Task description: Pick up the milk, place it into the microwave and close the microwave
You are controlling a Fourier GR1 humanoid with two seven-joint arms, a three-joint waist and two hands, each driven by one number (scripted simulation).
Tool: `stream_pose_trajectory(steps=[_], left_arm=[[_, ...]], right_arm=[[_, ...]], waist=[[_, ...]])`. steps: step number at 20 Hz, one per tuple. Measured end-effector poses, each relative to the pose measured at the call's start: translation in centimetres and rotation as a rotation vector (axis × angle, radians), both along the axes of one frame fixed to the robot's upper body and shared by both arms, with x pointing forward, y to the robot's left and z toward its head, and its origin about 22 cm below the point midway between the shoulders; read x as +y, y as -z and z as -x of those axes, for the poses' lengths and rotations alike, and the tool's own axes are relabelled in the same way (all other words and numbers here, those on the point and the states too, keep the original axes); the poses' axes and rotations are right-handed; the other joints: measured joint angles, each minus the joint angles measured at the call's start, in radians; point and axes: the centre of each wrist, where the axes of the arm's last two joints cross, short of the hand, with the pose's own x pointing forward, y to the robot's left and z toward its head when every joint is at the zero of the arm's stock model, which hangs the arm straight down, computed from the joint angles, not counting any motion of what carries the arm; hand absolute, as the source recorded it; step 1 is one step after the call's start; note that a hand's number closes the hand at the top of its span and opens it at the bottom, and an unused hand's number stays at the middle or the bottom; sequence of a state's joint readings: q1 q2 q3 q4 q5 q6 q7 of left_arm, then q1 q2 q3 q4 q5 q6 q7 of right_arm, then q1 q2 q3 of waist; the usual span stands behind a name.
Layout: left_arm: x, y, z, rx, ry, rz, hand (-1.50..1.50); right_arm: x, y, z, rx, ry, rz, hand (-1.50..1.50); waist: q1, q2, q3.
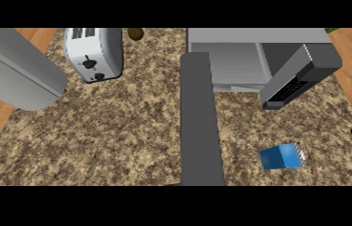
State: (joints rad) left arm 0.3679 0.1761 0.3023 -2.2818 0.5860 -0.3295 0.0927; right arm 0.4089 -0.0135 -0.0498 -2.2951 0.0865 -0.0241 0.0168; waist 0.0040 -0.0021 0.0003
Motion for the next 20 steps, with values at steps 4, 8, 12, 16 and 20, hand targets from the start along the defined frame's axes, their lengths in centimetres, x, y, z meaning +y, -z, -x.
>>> stream_pose_trajectory(steps=[4, 8, 12, 16, 20], left_arm=[[0.8, 0.0, 1.5, -0.001, -0.001, -0.001, -1.50], [1.6, 0.0, 2.5, 0.013, -0.010, -0.009, -1.50], [1.9, 0.4, 3.0, 0.016, -0.008, -0.006, -1.50], [2.4, 0.2, 3.4, 0.019, -0.012, 0.005, -1.50], [2.8, 0.2, 4.1, 0.021, -0.019, 0.002, -1.50]], right_arm=[[-0.9, 3.2, -0.5, 0.047, 0.061, 0.010, -1.50], [-1.7, 6.3, -0.5, 0.091, 0.106, 0.022, -1.50], [-3.0, 9.9, -0.5, 0.141, 0.131, 0.024, -1.50], [-3.7, 13.6, -0.6, 0.183, 0.144, 0.029, -1.50], [-4.7, 17.2, 0.0, 0.210, 0.144, 0.043, -1.50]], waist=[[0.002, 0.000, 0.000], [0.003, 0.000, 0.000], [0.003, 0.000, 0.000], [0.003, 0.001, 0.000], [0.004, 0.001, 0.001]])
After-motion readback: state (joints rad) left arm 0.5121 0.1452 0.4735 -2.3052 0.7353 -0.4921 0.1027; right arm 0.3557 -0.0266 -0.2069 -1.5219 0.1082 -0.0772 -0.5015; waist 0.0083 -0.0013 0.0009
